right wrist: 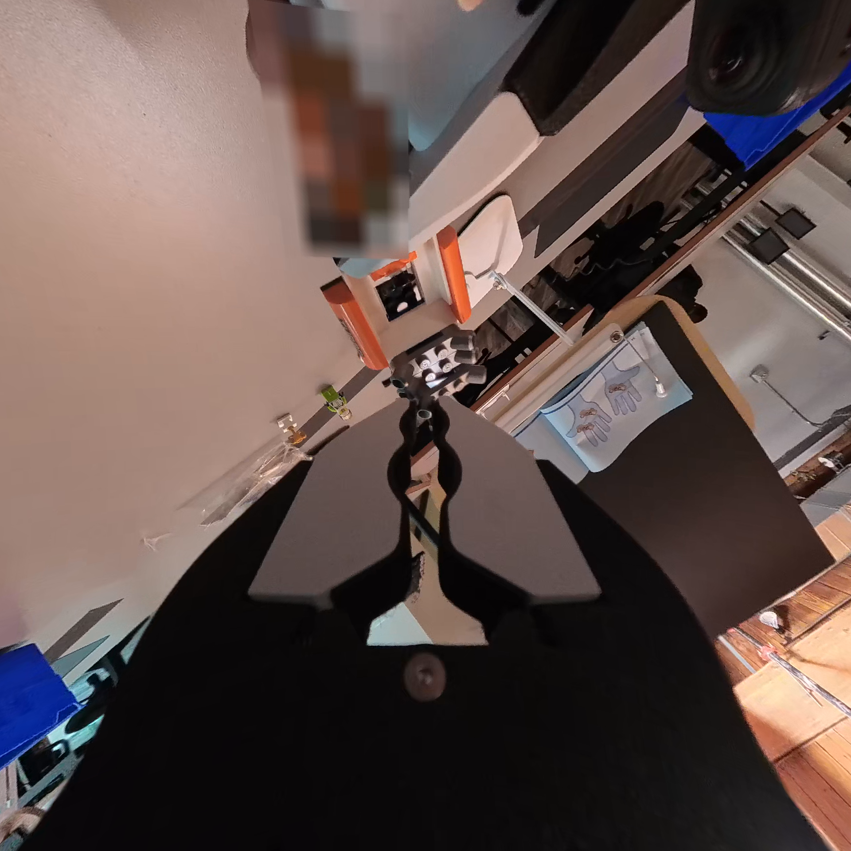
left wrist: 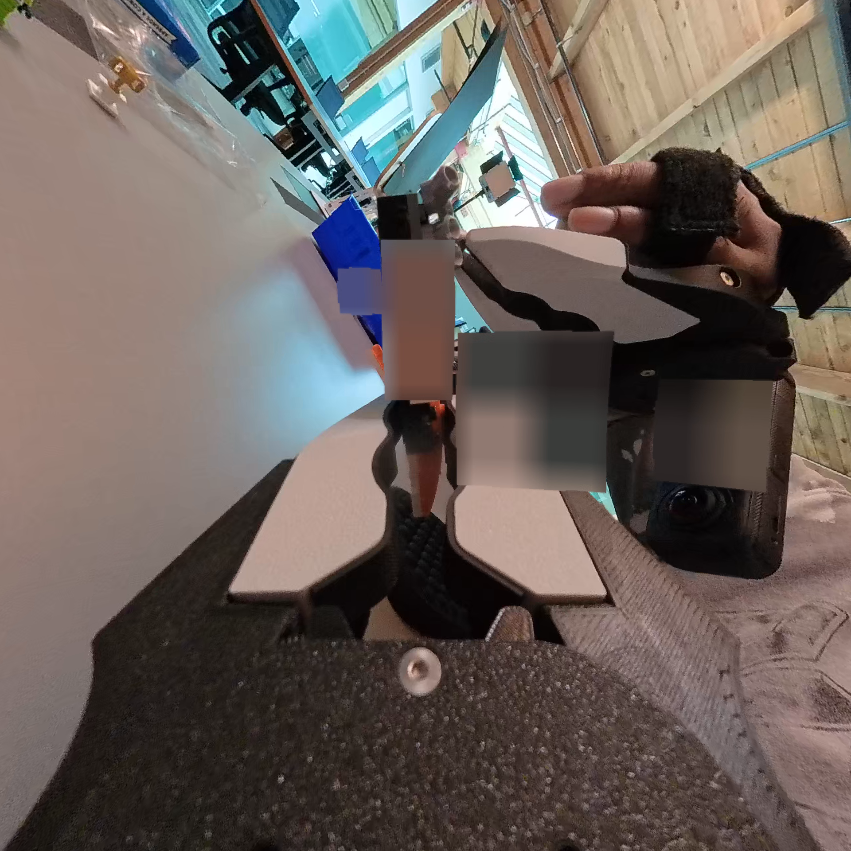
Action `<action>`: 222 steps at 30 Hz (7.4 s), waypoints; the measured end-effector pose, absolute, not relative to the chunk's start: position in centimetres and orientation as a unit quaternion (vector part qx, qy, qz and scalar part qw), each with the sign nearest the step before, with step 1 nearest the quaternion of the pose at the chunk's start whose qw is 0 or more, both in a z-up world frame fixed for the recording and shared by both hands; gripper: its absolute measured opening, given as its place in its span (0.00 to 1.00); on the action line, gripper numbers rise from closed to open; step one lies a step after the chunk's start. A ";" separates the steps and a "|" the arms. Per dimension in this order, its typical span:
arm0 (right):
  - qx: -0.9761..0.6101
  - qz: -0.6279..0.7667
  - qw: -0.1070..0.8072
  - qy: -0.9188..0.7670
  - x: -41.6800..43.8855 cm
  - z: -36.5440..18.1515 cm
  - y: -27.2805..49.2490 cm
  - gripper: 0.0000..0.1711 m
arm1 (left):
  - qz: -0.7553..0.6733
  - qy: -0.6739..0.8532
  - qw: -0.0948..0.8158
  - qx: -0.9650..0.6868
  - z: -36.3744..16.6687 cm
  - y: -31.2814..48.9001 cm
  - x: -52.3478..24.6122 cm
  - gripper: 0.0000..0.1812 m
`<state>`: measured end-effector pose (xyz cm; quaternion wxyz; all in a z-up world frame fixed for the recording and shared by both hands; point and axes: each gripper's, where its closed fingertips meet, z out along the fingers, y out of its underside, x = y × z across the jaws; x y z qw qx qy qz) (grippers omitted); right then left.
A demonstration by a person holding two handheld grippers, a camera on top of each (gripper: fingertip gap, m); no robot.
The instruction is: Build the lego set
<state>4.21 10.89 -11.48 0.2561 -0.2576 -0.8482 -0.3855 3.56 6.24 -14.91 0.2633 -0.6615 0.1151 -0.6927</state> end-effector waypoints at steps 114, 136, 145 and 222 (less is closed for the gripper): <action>-0.542 0.225 0.172 -0.791 3.9 -10.2 2.8 0.13 | -0.357 0.498 0.572 -0.546 -15.9 3.8 4.1 0.10; -0.652 0.386 0.337 -0.559 5.7 -13.3 2.6 0.19 | -0.390 0.552 0.437 -0.593 -19.0 1.8 4.9 0.10; -0.676 0.556 0.390 -0.285 6.9 -10.8 3.7 0.13 | -0.458 0.491 0.476 -0.569 -15.7 2.7 3.9 0.21; -0.913 0.138 0.313 -0.223 11.6 -22.6 0.1 0.31 | -0.303 0.535 0.494 -0.615 -19.7 6.9 0.5 0.06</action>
